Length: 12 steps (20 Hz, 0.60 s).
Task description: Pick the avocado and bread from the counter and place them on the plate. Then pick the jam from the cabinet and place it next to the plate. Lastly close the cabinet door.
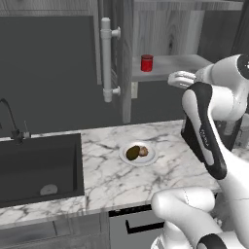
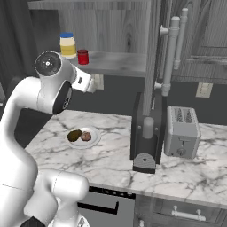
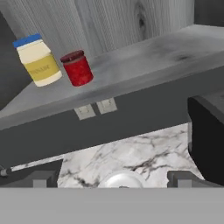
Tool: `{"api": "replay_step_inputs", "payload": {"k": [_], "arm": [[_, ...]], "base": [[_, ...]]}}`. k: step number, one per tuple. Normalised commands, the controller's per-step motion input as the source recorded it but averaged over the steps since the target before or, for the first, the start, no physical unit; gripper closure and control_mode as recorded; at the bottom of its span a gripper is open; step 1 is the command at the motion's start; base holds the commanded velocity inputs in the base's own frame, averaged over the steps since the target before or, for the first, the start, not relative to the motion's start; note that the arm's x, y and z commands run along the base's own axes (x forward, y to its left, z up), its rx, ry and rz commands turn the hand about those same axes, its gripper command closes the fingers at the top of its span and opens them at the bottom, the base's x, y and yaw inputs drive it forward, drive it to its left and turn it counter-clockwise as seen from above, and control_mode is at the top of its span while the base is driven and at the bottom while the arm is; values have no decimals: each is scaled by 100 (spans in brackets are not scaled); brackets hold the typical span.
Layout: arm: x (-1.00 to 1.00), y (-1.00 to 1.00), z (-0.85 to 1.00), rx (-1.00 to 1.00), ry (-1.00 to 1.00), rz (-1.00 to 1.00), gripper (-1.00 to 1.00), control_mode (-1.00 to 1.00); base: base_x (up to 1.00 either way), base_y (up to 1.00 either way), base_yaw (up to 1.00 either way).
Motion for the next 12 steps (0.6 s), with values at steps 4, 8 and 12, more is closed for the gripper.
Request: {"api": "replay_step_inputs", "payload": {"k": [4, 8, 12], "arm": [[0, 9, 55, -11, -4, 2, -100, -100], [0, 10, 40, -14, 0, 2, -100, -100], [0, 12, 13, -15, 0, 5, -100, -100]], "base": [[0, 0, 0], [0, 0, 0], [0, 0, 0]]}}
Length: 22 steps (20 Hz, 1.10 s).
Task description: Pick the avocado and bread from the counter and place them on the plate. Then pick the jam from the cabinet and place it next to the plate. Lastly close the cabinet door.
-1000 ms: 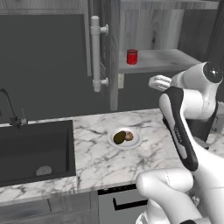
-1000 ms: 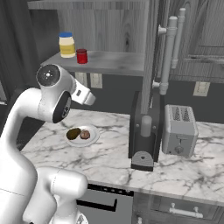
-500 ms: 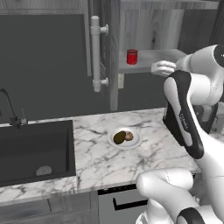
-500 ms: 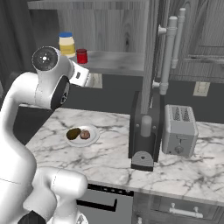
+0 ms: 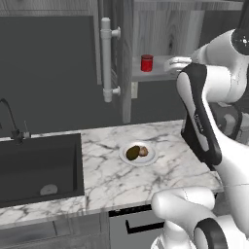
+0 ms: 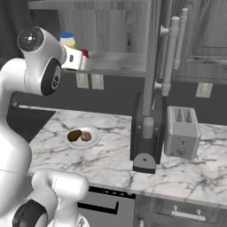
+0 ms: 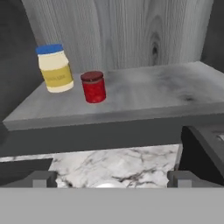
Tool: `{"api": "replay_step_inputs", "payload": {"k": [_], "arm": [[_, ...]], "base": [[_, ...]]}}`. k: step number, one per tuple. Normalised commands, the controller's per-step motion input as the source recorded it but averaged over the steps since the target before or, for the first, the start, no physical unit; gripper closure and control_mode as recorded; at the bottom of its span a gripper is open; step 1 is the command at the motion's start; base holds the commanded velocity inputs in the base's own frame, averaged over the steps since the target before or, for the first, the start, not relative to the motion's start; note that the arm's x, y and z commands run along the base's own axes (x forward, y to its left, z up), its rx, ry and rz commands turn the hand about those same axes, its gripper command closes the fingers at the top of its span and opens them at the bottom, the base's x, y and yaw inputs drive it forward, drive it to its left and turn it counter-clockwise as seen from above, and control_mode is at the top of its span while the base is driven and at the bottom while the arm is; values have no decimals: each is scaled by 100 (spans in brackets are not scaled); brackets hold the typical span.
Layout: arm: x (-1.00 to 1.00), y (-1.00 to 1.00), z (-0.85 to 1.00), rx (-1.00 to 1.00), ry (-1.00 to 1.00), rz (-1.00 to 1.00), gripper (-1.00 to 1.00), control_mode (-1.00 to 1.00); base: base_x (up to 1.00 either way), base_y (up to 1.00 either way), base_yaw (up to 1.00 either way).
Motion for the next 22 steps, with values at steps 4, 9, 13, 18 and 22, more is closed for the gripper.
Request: {"api": "replay_step_inputs", "payload": {"k": [4, 9, 13, 18, 22], "arm": [[13, 2, 0, -9, 3, 10, -100, -100], [34, 0, -3, -6, 9, 13, -100, -100], [47, 11, -9, -3, 2, 8, -100, -100], [47, 18, -8, -1, 0, 1, -100, -100], [33, 16, -11, 0, 0, 0, -100, -100]], "base": [[0, 0, 0], [0, 0, 0], [0, 0, 0], [0, 0, 0], [0, 0, 0]]}}
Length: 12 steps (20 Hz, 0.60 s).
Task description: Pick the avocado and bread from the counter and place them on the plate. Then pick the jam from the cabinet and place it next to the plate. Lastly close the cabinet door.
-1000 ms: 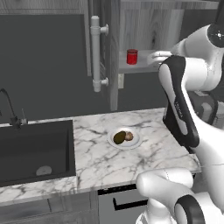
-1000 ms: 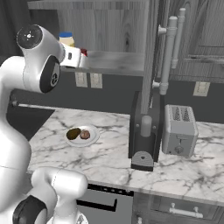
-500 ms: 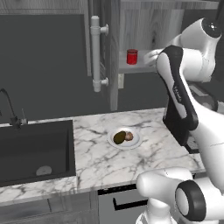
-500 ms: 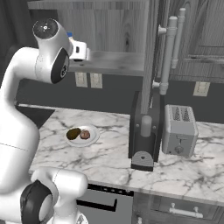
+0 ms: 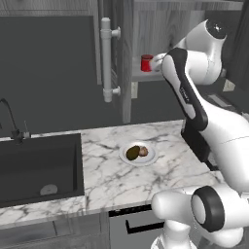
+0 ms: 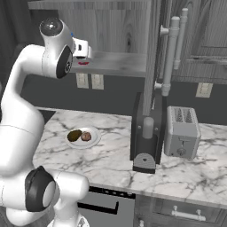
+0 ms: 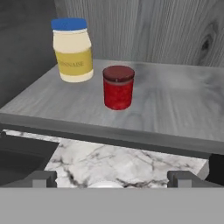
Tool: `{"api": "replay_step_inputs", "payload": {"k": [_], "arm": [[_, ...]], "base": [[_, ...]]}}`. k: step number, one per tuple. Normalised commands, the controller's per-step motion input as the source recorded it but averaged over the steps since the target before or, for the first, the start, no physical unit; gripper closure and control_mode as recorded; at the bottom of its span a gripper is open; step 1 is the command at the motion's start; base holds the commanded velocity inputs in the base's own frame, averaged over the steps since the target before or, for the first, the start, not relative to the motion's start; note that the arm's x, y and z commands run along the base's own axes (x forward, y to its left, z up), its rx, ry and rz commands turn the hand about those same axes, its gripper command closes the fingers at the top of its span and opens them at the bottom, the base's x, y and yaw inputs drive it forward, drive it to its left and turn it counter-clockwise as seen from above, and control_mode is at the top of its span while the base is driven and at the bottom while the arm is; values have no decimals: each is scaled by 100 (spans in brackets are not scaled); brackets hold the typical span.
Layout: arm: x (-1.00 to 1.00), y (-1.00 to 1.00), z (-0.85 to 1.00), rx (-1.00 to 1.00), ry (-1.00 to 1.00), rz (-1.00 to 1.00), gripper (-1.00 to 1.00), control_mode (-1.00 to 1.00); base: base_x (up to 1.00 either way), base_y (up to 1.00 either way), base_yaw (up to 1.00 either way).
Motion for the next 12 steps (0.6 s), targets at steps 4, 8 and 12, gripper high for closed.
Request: {"api": "replay_step_inputs", "payload": {"k": [4, 8, 12], "arm": [[27, 9, -13, 0, 0, 0, -100, -100], [31, 4, -8, 0, 0, 0, -100, -100], [37, 1, -1, 0, 0, 0, -100, -100]], "base": [[0, 0, 0], [0, 0, 0], [0, 0, 0]]}}
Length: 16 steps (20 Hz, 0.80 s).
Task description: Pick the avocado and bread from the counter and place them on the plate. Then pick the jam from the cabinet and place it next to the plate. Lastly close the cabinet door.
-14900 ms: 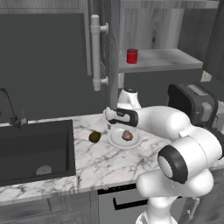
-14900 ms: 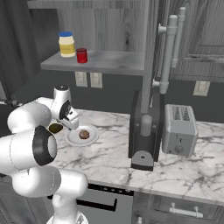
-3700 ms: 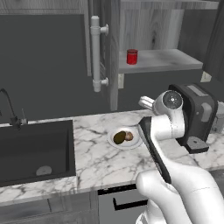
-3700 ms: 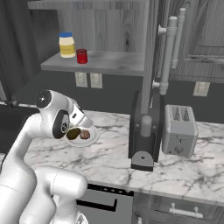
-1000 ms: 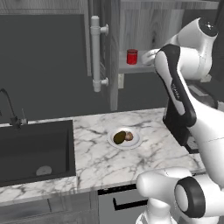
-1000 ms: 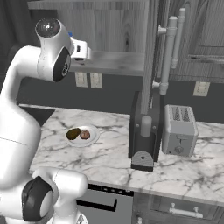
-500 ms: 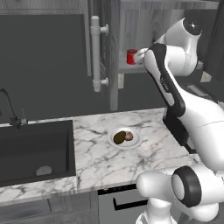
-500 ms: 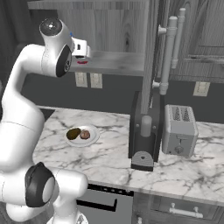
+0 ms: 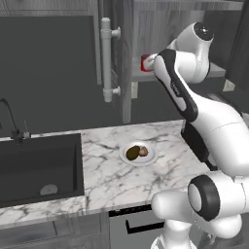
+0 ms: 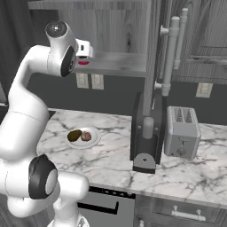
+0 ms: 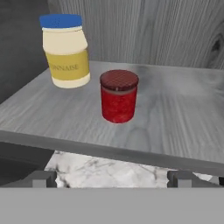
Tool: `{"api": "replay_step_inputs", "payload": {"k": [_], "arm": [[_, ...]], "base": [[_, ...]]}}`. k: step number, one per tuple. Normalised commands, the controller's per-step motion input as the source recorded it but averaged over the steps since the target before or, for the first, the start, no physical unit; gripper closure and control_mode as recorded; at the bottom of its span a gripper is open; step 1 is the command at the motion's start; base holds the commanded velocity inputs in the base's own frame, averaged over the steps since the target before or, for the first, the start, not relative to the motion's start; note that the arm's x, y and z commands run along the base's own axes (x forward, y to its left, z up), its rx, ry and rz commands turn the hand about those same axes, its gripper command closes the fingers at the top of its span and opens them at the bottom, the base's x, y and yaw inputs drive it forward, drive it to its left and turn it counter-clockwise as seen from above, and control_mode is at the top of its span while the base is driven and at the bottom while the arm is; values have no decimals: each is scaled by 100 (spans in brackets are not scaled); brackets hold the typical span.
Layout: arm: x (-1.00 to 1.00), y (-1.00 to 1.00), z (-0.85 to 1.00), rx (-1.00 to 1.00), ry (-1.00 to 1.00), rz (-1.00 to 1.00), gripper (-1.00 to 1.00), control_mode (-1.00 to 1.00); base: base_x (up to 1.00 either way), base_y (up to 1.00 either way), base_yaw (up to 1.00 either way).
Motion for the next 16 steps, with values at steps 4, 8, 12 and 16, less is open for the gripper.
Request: {"api": "replay_step_inputs", "payload": {"k": [4, 8, 12, 16], "arm": [[39, 0, 0, 0, 0, 0, -100, -100], [36, 5, -1, 0, 0, 0, -100, -100], [35, 7, -6, 0, 0, 0, -100, -100], [39, 4, -11, 0, 0, 0, -100, -100]], "base": [[0, 0, 0], [0, 0, 0], [0, 0, 0], [0, 0, 0]]}}
